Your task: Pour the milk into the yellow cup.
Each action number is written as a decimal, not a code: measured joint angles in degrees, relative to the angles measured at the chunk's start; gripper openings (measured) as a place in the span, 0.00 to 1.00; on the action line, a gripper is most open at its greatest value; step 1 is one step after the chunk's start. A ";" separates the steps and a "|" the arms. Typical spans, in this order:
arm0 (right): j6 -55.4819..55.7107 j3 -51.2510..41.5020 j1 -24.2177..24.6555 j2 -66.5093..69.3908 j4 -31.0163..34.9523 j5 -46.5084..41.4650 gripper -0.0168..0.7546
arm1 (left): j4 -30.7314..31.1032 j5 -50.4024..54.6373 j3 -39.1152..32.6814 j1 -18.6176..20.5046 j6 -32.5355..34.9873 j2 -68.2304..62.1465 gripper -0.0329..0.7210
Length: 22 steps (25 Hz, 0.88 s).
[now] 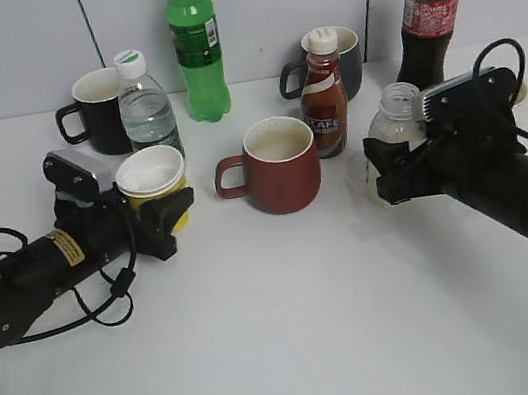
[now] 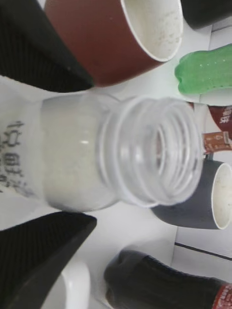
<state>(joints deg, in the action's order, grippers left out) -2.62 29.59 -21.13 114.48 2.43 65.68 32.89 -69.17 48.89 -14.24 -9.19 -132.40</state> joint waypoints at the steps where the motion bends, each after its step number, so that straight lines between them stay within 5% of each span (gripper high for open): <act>1: 0.00 0.32 0.00 0.15 0.00 -0.28 0.77 | -0.06 -0.01 -0.41 0.00 0.00 0.20 0.53; 13: -0.17 2.89 0.00 8.65 0.00 2.83 0.76 | -0.11 0.31 -8.23 0.00 0.00 6.99 0.52; 18: 1.48 4.68 0.00 8.85 0.00 3.41 0.61 | 1.10 0.09 -9.71 0.00 0.00 8.68 0.52; 22: 1.71 4.75 0.00 8.91 0.02 3.41 0.61 | 5.05 0.14 -9.76 -0.07 0.00 8.79 0.52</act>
<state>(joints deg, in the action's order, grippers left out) -0.91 34.34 -21.13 123.38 2.45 69.09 37.94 -69.02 39.13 -14.31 -9.19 -123.61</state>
